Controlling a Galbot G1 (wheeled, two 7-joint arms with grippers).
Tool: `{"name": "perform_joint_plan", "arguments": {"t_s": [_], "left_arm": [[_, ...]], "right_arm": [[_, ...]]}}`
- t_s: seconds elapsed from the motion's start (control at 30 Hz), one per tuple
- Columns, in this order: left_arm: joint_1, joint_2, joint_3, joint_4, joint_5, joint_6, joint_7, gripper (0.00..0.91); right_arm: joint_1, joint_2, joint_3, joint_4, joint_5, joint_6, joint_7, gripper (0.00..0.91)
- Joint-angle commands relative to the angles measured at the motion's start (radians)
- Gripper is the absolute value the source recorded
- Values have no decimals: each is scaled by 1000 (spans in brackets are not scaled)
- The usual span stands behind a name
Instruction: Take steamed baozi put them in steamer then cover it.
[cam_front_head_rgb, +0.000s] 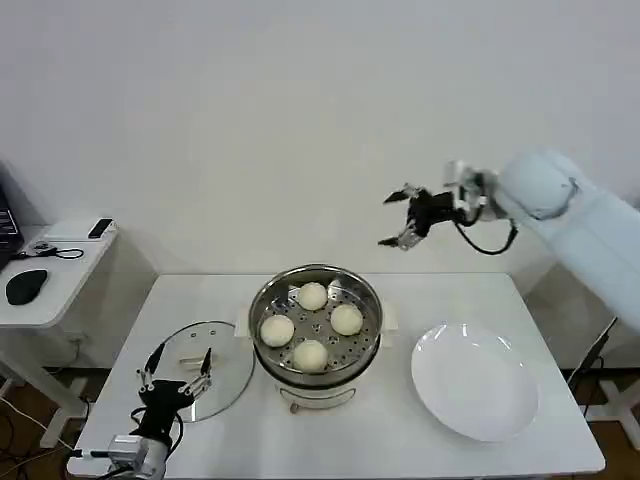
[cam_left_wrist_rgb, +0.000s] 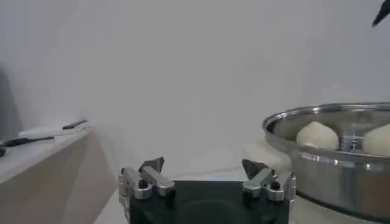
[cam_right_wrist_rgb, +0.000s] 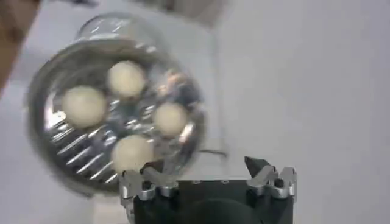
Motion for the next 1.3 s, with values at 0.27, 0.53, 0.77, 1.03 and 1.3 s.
{"name": "perform_joint_plan", "arguments": {"t_s": [0.27,0.53,0.77,1.03,1.3], "left_arm": [[12,-8,-1,-15,36,-6,-44,907],[15,-4,-6,-10,60,-13,-42,907],[14,7,-6,-1,73,-21,-42,907],[5,8,-11,7,75,-22,-53,907],[1,3,-13,24,183,-39,-77,907]], "right_arm": [[-997,4,891,283,186,180,601,907],[-1236,217,1056,303,127,265,589,907],[-1451,377,1098,331,108,386,608,907],[-1632,620,1098,329,48,472,590,907],[-1648,665,1073,293,-25,477,637,907]]}}
